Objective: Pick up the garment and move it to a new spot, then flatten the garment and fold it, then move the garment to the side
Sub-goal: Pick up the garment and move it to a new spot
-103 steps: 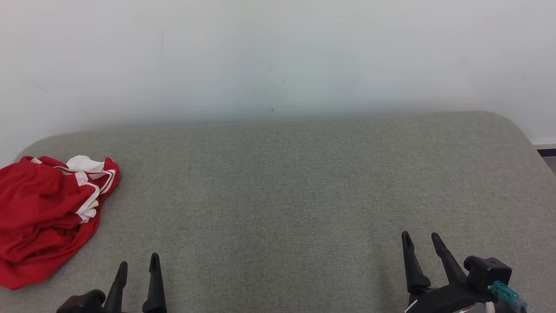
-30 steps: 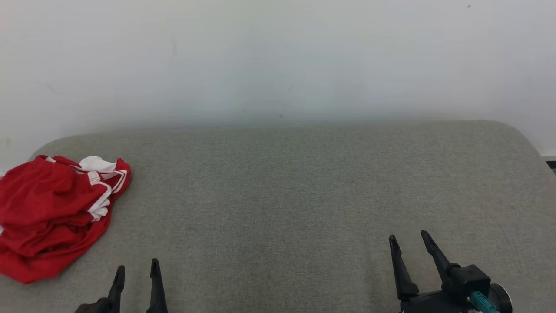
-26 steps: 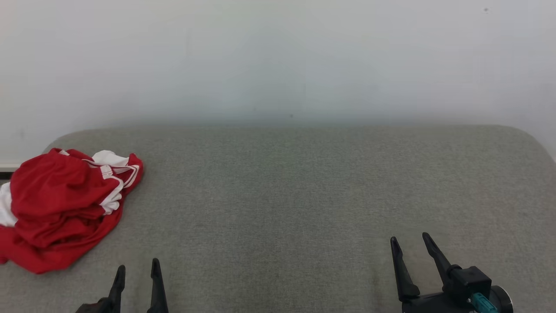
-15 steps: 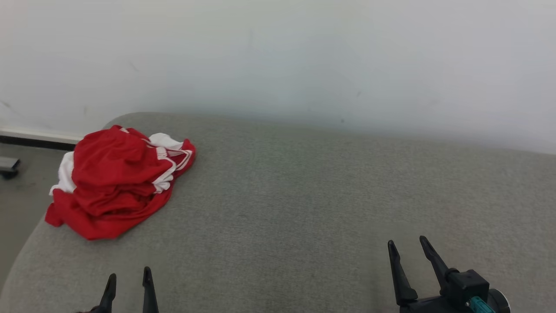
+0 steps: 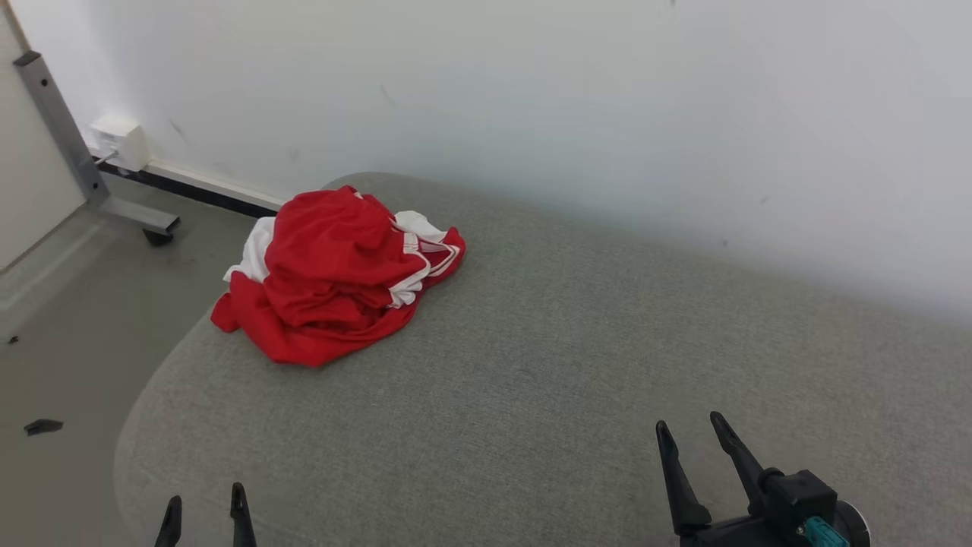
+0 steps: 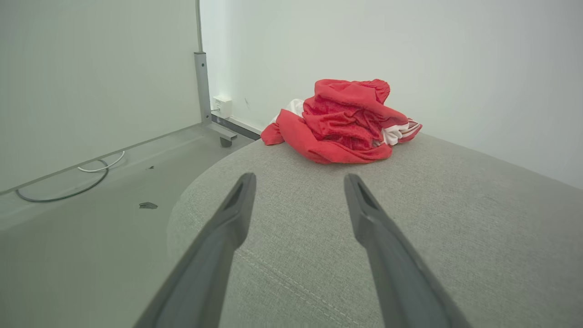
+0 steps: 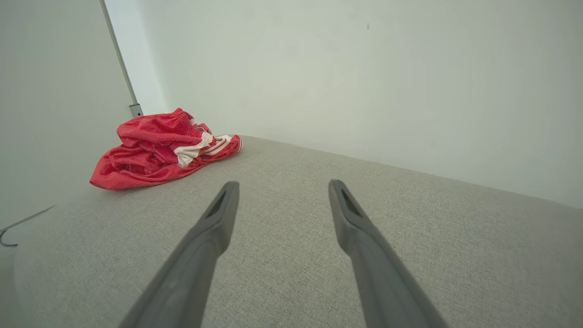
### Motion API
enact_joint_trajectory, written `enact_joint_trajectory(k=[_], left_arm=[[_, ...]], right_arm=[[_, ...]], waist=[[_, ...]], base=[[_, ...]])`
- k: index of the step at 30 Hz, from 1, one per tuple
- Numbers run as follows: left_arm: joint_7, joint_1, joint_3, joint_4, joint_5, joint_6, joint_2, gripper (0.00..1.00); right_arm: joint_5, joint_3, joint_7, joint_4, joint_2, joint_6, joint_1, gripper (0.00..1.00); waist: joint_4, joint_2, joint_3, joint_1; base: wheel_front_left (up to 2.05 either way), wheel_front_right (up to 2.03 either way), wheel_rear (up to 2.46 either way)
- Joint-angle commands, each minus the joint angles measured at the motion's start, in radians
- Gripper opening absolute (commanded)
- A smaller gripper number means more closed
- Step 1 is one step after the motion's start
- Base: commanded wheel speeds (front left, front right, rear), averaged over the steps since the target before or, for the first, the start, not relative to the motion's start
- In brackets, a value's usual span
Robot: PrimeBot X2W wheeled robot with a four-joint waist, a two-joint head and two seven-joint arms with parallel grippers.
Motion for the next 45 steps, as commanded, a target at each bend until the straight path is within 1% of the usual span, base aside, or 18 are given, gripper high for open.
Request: enact_joint_trajectory(k=[1, 6, 12, 16, 21, 25, 27, 32, 35, 41, 45], left_arm=[[-0.001, 0.013, 0.003, -0.016, -0.001, 0.007, -0.003, 1.0], [-0.001, 0.031, 0.009, -0.04, -0.005, 0.02, -0.007, 1.0], [-0.001, 0.024, 0.014, -0.031, -0.009, 0.02, -0.004, 1.0], [0.016, -0.027, 0.005, 0.005, -0.014, 0.008, 0.009, 1.0], [0.075, -0.153, -0.004, 0.109, -0.029, -0.012, 0.031, 1.0], [0.127, -0.293, 0.024, 0.219, -0.073, -0.02, 0.045, 1.0], [0.158, -0.362, 0.041, 0.288, -0.103, -0.03, 0.056, 1.0], [0.218, -0.529, 0.096, 0.437, -0.178, -0.03, 0.076, 1.0], [0.251, -0.614, 0.131, 0.516, -0.226, -0.036, 0.101, 1.0], [0.286, -0.757, 0.191, 0.606, -0.289, -0.022, 0.141, 1.0], [0.357, -0.841, 0.216, 0.657, -0.33, -0.012, 0.175, 1.0]], right_arm=[[-0.002, 0.004, -0.001, 0.004, -0.003, -0.002, -0.014, 1.0], [0.001, 0.018, -0.001, 0.014, -0.003, -0.002, -0.033, 1.0], [0.005, 0.022, -0.001, 0.016, -0.003, -0.002, -0.03, 1.0], [0.005, 0.019, -0.001, 0.019, -0.003, -0.002, -0.018, 1.0], [-0.01, 0.017, -0.001, 0.017, -0.003, -0.002, 0.007, 1.0], [-0.031, 0.046, -0.001, 0.015, -0.002, -0.002, 0.002, 1.0], [-0.045, 0.066, 0.001, 0.013, -0.003, -0.002, -0.013, 1.0], [-0.073, 0.111, 0.019, 0.0, -0.003, -0.002, -0.043, 1.0], [-0.089, 0.135, 0.033, -0.015, -0.003, -0.002, -0.063, 1.0], [-0.129, 0.173, 0.067, -0.071, -0.002, -0.002, -0.091, 1.0], [-0.158, 0.186, 0.09, -0.118, -0.003, -0.002, -0.113, 1.0]], waist=[[0.035, 0.0, 0.011, 0.0], [0.041, 0.0, 0.018, 0.0], [0.04, 0.0, 0.017, 0.0], [0.035, 0.0, 0.013, 0.0], [0.023, 0.0, 0.004, 0.0], [-0.031, 0.0, 0.028, 0.0], [-0.07, 0.0, 0.053, 0.0], [-0.171, 0.0, 0.114, 0.0], [-0.229, 0.0, 0.15, 0.0], [-0.319, 0.0, 0.244, 0.0], [-0.374, 0.0, 0.31, 0.0]], base=[[0.0, 0.0, 0.0], [0.0, 0.0, 0.0], [0.0, 0.0, 0.0], [0.0, 0.0, 0.0], [0.0, 0.0, 0.0], [0.0, 0.0, 0.0], [0.0, 0.0, 0.0], [0.0, 0.0, 0.0], [0.0, 0.0, 0.0], [0.0, 0.0, 0.0], [0.0, 0.0, 0.0]])
